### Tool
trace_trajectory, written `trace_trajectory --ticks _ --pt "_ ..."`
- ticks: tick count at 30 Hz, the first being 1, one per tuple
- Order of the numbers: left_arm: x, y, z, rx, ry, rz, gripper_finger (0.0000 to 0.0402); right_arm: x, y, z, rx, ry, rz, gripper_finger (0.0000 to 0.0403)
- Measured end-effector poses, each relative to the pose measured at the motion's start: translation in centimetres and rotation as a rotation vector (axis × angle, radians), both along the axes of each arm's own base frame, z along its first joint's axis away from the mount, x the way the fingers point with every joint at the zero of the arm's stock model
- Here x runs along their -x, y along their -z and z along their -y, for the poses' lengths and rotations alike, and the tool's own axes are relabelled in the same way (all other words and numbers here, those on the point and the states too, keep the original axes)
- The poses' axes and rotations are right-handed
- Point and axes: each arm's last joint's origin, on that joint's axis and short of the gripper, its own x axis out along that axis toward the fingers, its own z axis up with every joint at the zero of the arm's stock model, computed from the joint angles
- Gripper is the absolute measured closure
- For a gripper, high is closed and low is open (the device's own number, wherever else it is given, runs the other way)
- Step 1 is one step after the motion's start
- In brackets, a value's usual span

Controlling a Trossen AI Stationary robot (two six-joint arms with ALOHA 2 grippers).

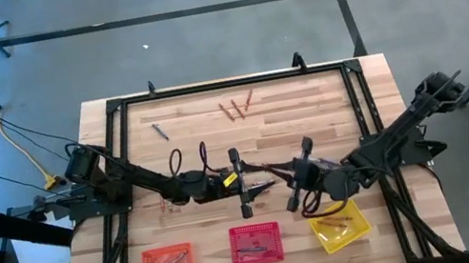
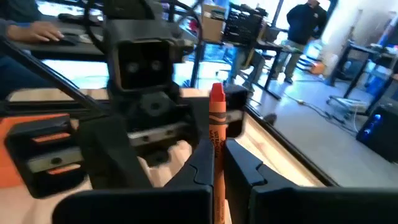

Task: Sort crayons
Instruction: Put the orange crayon into the yellow bin

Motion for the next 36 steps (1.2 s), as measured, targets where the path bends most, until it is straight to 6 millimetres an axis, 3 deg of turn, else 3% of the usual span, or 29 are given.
trace_trajectory --ticks 12,16,21,26,36 --pt "0.01 -0.06 0.00 0.001 -0.001 0.006 0.0235 -0.76 -0.06 0.75 -0.020 -0.046 0.011 0.0402" --pt "0.01 -0.04 -0.01 0.000 -0.002 0.004 0.0283 -0.76 -0.05 0.73 -0.020 -0.052 0.009 0.0402" --pt "0.00 -0.07 -0.10 0.008 -0.011 0.006 0.0381 -0.75 -0.04 0.68 -0.014 -0.060 0.004 0.0402" --pt "0.00 -0.04 -0.07 0.024 -0.007 0.004 0.0390 -0.73 0.00 0.64 -0.012 -0.062 0.000 0.0401" --pt "0.01 0.05 -0.07 0.018 -0.020 -0.006 0.0398 -0.64 0.25 0.75 0.002 -0.051 -0.031 0.0316"
